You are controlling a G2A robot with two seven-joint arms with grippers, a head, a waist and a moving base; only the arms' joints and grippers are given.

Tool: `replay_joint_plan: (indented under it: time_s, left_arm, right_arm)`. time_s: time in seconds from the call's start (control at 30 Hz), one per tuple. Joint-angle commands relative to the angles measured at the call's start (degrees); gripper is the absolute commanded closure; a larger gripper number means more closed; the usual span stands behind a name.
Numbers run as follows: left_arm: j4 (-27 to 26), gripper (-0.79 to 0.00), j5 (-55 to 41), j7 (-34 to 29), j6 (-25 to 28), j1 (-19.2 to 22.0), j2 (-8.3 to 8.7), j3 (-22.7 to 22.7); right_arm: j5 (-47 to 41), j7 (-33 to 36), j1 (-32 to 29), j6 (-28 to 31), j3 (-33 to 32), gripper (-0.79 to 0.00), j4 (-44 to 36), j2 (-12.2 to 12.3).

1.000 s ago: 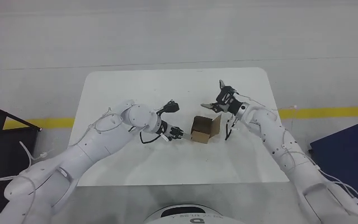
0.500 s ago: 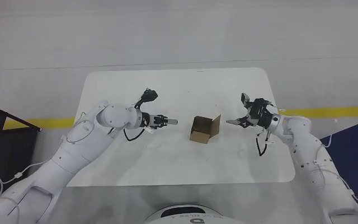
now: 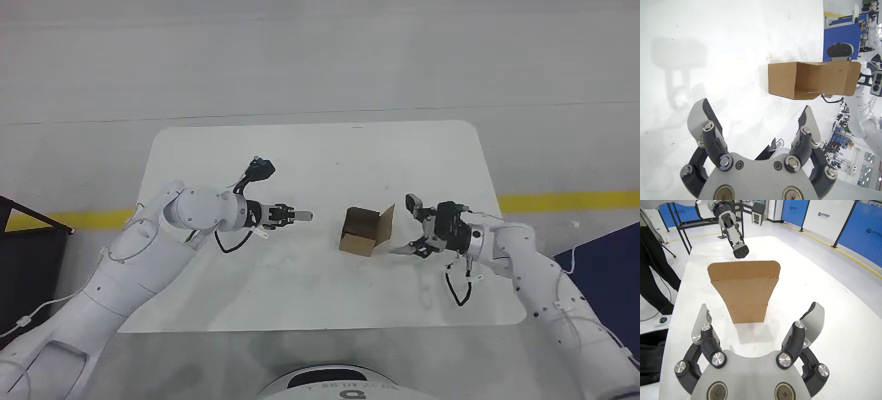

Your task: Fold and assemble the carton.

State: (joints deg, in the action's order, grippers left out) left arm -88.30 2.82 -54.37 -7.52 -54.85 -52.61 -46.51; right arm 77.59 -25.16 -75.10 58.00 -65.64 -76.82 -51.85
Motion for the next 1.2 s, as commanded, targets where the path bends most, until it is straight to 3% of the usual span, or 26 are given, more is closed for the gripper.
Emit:
replay_joint_plan:
  time_s: [0.0,0.2,0.3,0.4,0.7,0.8,1.07,1.13,1.17]
  left_arm:
    - [0.0,-0.785,0.0,0.0,0.0,0.0,0.0,0.0]
    - [0.0,-0.785,0.0,0.0,0.0,0.0,0.0,0.0]
    - [0.0,-0.785,0.0,0.0,0.0,0.0,0.0,0.0]
    - [0.0,-0.785,0.0,0.0,0.0,0.0,0.0,0.0]
    - [0.0,-0.785,0.0,0.0,0.0,0.0,0.0,0.0]
    - [0.0,-0.785,0.0,0.0,0.0,0.0,0.0,0.0]
    - [0.0,-0.785,0.0,0.0,0.0,0.0,0.0,0.0]
    - [0.0,-0.785,0.0,0.0,0.0,0.0,0.0,0.0]
    - [0.0,-0.785,0.0,0.0,0.0,0.0,0.0,0.0]
  right_arm:
    - [-2.3,0.9,1.2,0.0,2.3,-0.785,0.5,0.1]
    - [-8.1,2.5,4.4,0.0,7.2,-0.714,3.0,0.5]
    - [-11.9,3.7,6.0,0.0,8.7,-0.73,4.4,0.5]
    - [-14.9,5.7,7.6,0.0,9.8,-0.659,5.7,0.3]
    - [-19.8,10.9,11.7,-1.1,11.4,-0.545,9.9,-0.8]
    - [-20.7,11.6,12.2,-1.8,11.6,-0.382,10.5,-1.2]
    - [-21.5,13.5,13.0,-1.7,11.6,-0.111,10.0,-1.9]
    - [-21.3,14.4,13.5,-0.1,12.1,0.0,9.5,-2.1]
    - [-21.6,14.8,13.8,0.0,12.6,0.0,9.3,-2.2]
